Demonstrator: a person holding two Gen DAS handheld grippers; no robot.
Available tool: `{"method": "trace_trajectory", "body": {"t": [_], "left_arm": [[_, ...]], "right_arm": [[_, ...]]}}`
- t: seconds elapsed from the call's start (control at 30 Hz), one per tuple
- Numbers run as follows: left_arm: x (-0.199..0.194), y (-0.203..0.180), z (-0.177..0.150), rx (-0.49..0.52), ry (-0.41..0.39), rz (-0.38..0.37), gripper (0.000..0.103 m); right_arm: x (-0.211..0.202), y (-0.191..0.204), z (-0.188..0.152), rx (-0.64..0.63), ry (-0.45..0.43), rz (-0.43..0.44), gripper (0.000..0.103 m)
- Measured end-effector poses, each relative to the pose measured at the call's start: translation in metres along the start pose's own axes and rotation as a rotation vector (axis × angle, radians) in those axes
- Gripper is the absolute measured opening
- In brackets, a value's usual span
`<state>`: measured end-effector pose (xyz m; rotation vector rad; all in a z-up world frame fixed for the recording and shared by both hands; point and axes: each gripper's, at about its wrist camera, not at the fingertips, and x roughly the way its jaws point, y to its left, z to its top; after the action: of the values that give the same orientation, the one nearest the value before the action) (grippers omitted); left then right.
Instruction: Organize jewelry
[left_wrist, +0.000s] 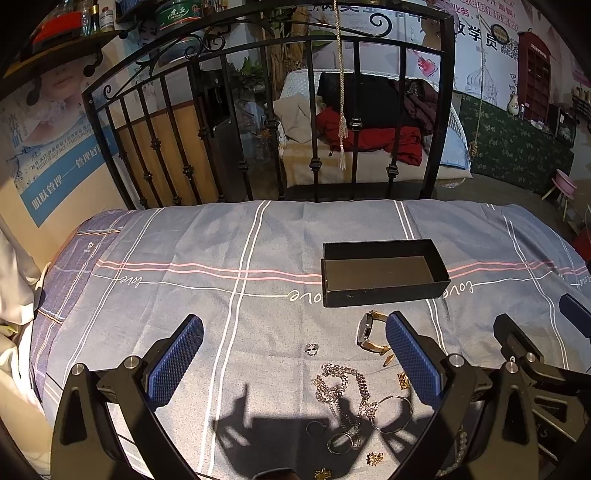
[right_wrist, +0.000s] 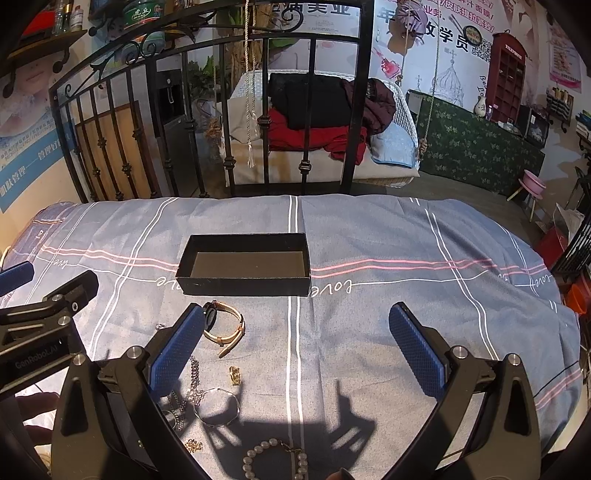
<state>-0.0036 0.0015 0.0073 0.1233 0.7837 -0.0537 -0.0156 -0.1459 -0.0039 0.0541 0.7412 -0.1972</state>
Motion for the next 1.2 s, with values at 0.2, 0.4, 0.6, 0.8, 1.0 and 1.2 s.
{"method": "trace_trajectory", "body": {"t": [0.2,0.4,0.6,0.8,1.0,1.2], "left_arm": [[-0.001,0.001,0.001,-0.003,-0.003,-0.001,0.097],[0.0,0.002,0.002,-0.003,0.002,-0.005,0.097],[-0.001,0.003,0.004,-0.006,-0.003,-0.005,0.097],[0.004,0.004,0.001,-0.009,0.007,-0.017,0.097],[0.051,0.015,-0.022,0.009,0.16,-0.049,0.097],[0.099,0.028,-0.067,0.005,0.283,-0.086,0.097]], "right_arm": [[0.0,0.001,0.0,-0.004,-0.001,0.0,0.099],[0.003,0.002,0.0,-0.008,0.008,0.003,0.099],[0.003,0.002,0.003,-0.004,0.007,0.009,0.099],[0.01,-0.003,-0.001,0.011,0.027,0.008,0.099],[0.043,-0.009,-0.028,0.011,0.16,0.073,0.099],[0.091,-0.019,-0.078,-0.003,0.317,0.07,0.099]]}}
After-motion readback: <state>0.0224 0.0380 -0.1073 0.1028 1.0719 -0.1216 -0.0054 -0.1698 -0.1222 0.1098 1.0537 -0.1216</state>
